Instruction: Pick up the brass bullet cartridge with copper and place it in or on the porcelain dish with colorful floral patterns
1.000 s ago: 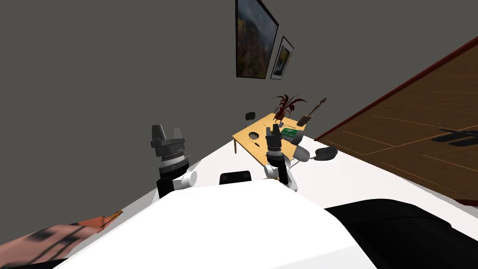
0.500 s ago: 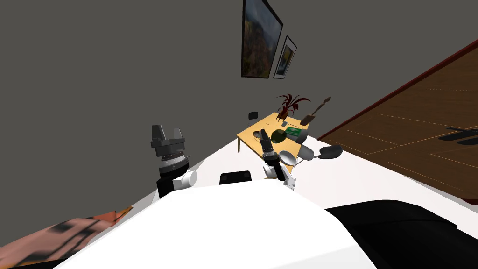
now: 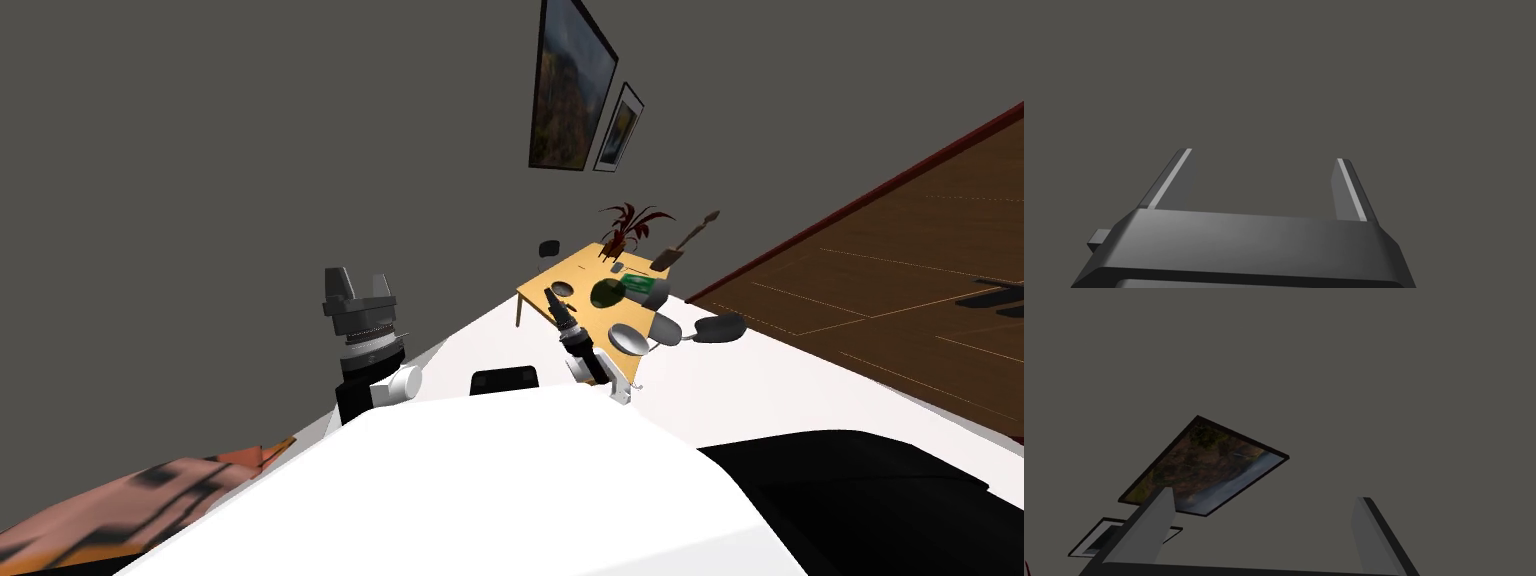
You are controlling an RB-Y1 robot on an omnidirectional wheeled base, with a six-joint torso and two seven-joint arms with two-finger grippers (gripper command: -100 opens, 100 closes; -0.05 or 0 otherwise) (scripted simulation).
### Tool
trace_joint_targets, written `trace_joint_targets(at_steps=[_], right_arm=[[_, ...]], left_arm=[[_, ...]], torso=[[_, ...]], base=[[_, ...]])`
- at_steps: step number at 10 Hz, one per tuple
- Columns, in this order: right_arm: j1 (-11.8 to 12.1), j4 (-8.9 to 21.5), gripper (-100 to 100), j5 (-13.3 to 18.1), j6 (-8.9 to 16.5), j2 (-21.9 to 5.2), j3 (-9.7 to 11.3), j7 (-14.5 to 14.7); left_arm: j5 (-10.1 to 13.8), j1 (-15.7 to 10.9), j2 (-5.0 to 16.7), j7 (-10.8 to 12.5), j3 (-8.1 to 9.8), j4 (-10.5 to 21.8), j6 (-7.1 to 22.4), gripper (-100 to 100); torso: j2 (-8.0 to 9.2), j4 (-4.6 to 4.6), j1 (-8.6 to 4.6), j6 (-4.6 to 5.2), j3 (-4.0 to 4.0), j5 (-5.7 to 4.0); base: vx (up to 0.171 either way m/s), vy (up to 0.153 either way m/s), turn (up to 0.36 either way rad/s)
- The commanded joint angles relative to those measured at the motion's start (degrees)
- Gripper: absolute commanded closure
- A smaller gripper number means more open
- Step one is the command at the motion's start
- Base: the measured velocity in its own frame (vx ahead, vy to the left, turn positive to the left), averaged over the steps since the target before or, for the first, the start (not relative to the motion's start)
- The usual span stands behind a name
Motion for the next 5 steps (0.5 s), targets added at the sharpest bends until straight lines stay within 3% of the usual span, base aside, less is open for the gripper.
trace_joint_targets(at_steps=[1,2,5], right_arm=[[-0.98,2.86,-100,1.07,0.41,-2.15,1.27,1.02],[-0.98,4.14,-100,1.07,0.41,-2.15,1.27,1.02],[-1.84,8.71,-100,2.92,1.29,-5.96,3.3,2.72]], left_arm=[[0.0,0.0,0.0,0.0,0.0,0.0,0.0,0],[0.0,0.0,0.0,0.0,0.0,0.0,0.0,0],[0.0,0.0,0.01,0.0,0.01,0.0,0.0,0]], torso=[[0.0,0.0,0.0,0.0,0.0,0.0],[-0.01,0.0,-0.05,-0.01,-0.01,-0.02],[-0.09,-0.03,-0.2,0.01,-0.06,-0.05]], base=[[0.014,0.095,0.042],[0.017,0.071,0.029],[0.044,0.074,0.051]])
